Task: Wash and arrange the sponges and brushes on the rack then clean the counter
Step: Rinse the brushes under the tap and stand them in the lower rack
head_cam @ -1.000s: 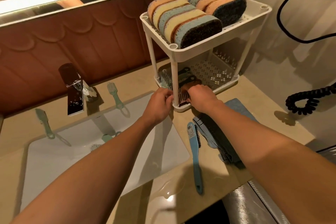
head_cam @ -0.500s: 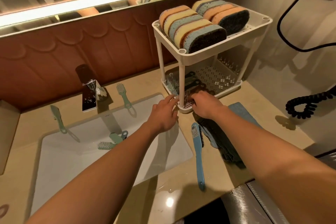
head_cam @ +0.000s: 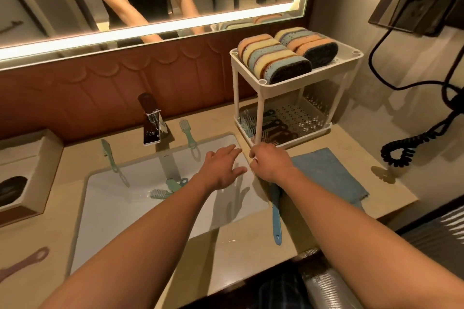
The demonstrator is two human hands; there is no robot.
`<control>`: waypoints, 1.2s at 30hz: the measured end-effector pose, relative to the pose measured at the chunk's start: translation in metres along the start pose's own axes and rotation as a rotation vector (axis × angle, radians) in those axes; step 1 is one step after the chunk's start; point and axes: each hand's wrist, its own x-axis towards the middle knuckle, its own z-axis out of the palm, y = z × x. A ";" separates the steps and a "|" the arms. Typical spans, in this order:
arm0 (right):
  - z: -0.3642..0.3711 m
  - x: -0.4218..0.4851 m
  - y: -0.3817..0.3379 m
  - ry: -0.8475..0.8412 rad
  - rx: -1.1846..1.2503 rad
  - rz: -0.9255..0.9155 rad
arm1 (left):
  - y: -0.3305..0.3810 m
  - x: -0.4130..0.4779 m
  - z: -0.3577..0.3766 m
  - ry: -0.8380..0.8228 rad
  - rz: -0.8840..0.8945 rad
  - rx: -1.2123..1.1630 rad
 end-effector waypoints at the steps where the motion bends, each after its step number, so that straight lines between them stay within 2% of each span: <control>1: 0.000 -0.002 -0.009 0.002 0.001 -0.022 | -0.004 -0.006 -0.002 0.013 -0.008 -0.001; 11: 0.022 -0.011 -0.117 0.004 0.050 -0.237 | -0.075 -0.093 0.008 0.178 -0.176 -0.028; 21: 0.066 -0.015 -0.257 -0.051 0.031 -0.525 | -0.202 -0.234 0.024 0.258 -0.514 -0.048; 27: 0.091 -0.021 -0.325 -0.084 0.023 -0.671 | -0.246 -0.293 0.028 0.345 -0.653 -0.098; 31: 0.112 -0.030 -0.362 -0.103 0.035 -0.739 | -0.273 -0.326 0.035 0.417 -0.726 -0.115; 36: 0.129 -0.027 -0.390 -0.087 0.034 -0.777 | -0.298 -0.356 0.046 0.433 -0.813 -0.081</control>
